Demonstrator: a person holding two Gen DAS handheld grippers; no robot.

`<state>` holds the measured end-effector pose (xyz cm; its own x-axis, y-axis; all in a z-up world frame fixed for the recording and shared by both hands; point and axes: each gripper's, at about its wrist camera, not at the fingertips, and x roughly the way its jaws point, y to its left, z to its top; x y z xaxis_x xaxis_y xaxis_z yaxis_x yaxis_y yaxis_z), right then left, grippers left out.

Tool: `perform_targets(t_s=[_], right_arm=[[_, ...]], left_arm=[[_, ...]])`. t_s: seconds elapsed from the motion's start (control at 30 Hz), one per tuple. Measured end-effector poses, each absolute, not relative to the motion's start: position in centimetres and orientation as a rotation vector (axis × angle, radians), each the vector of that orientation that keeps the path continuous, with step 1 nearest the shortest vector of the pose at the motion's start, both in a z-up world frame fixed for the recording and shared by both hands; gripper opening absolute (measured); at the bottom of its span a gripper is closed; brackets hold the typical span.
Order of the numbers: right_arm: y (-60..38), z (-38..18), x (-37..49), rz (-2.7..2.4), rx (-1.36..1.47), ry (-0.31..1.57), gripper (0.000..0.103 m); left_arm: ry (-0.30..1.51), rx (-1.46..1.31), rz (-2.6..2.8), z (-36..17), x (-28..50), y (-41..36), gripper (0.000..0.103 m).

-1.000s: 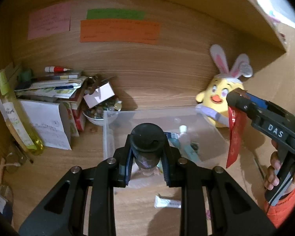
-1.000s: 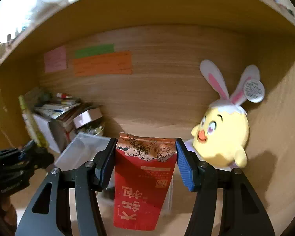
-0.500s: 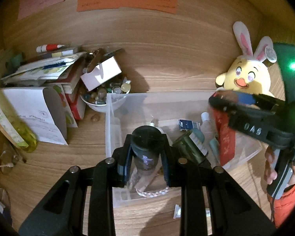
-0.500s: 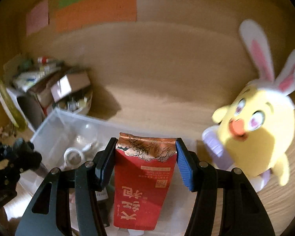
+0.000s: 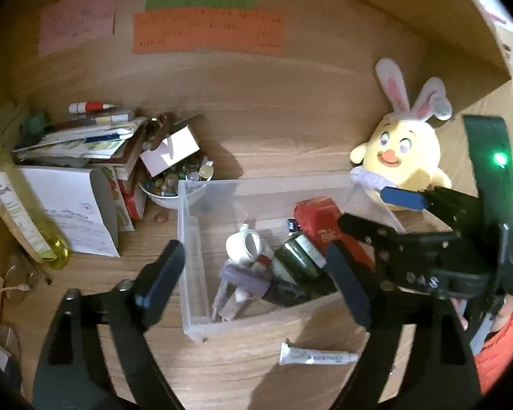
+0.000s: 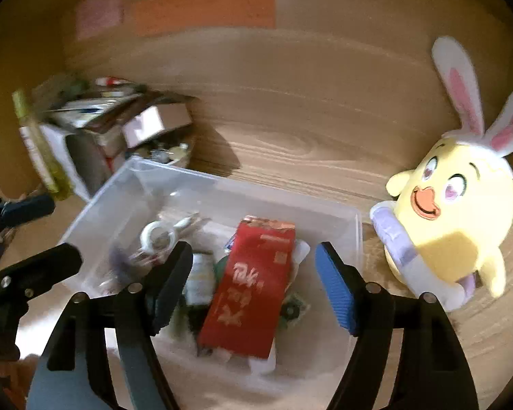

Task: Organize objects
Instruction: 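Carry the purple bottle and red packet into the clear bin and release both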

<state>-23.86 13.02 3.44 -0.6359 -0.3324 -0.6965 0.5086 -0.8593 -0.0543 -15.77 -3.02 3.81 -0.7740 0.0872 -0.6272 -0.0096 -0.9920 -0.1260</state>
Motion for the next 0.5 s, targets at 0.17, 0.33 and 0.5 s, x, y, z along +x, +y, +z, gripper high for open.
perform_targets(t_s=[0.17,0.33,0.5], right_arm=[[14.7,3.8,-19.6,-2.459,0.909,0.358,0.081],[16.7,2.4,-16.1,-2.446,0.915,0.353,0.081],[18.2,-0.8,-13.0,-2.391,1.002,0.335,0.081]], left_arm=[[-0.155,-1.036,2.897,3.7,-13.8,-2.5,0.097],[-0.101,-1.097,2.871,2.1,-11.9,-1.9,0.097],[-0.027,-1.182,2.814,-0.6,-10.4,-0.8,0.097]])
